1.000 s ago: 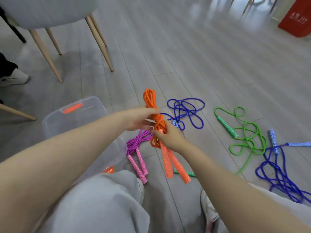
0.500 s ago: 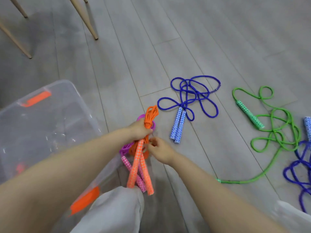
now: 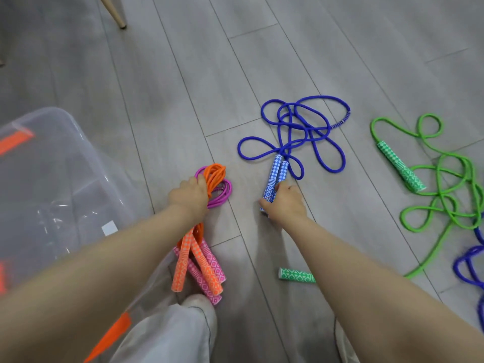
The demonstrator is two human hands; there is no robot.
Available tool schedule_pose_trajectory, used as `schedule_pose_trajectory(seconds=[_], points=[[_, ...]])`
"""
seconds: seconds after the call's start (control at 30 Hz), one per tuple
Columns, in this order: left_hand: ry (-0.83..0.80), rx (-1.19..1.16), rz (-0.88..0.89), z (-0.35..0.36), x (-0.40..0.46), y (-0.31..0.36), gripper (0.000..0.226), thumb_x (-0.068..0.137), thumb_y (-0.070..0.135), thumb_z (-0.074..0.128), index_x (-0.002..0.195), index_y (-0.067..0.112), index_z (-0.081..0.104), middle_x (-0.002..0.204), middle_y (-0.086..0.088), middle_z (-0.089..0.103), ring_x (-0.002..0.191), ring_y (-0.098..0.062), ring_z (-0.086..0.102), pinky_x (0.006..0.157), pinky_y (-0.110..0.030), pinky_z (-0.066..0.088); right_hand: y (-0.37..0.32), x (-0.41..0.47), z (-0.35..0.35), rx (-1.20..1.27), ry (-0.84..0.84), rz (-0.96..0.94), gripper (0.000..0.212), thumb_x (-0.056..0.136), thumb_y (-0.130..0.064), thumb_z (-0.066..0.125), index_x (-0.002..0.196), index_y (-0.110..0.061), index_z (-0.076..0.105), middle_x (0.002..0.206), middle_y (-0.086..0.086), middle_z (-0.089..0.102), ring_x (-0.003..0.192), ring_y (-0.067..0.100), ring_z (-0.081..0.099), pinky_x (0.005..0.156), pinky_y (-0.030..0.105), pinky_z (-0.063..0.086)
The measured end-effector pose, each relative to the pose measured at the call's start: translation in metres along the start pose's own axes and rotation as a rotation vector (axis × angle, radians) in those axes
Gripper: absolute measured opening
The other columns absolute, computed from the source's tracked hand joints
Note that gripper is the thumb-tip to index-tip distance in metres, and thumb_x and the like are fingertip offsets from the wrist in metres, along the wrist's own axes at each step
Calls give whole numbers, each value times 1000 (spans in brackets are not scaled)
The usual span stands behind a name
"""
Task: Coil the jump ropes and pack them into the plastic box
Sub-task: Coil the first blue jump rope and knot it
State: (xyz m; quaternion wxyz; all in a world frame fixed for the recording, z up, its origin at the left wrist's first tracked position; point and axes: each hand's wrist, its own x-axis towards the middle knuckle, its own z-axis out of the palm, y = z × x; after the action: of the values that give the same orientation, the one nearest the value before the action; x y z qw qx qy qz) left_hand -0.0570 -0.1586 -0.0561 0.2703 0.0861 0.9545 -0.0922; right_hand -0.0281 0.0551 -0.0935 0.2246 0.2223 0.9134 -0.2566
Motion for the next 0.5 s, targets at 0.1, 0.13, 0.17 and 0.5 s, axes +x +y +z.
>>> schedule_pose_trajectory(seconds=[0.1, 0.13, 0.17, 0.5], points=[[133, 148, 74, 4, 3, 4, 92, 86, 38, 63, 151, 7, 6, 144, -12, 35, 125, -28, 43, 94, -40, 42, -6, 4, 5, -164, 12, -7, 69, 82, -50, 63, 132, -8, 40, 127, 15, 43, 117, 29, 45, 86, 39, 47], [129, 138, 86, 5, 3, 5, 93, 85, 39, 64, 152, 9, 6, 147, -12, 31, 127, -29, 41, 96, -41, 41, -8, 4, 5, -191, 21, -3, 67, 83, -49, 62, 131, -7, 41, 127, 15, 43, 117, 29, 44, 86, 39, 47], [105, 113, 90, 6, 3, 5, 95, 84, 41, 64, 152, 11, 6, 150, -13, 27, 129, -30, 39, 98, -41, 40, -11, 5, 5, -210, 35, 4, 63, 85, -47, 61, 130, -8, 42, 129, 15, 41, 118, 28, 43, 87, 38, 46], [180, 31, 269, -18, -26, 13, 66, 85, 34, 58, 142, 14, 32, 146, -11, 34, 131, -31, 37, 102, -41, 36, 16, -24, -10, -155, -93, 184, 58, 81, -47, 58, 122, -6, 56, 125, 16, 46, 116, 30, 45, 85, 33, 44]])
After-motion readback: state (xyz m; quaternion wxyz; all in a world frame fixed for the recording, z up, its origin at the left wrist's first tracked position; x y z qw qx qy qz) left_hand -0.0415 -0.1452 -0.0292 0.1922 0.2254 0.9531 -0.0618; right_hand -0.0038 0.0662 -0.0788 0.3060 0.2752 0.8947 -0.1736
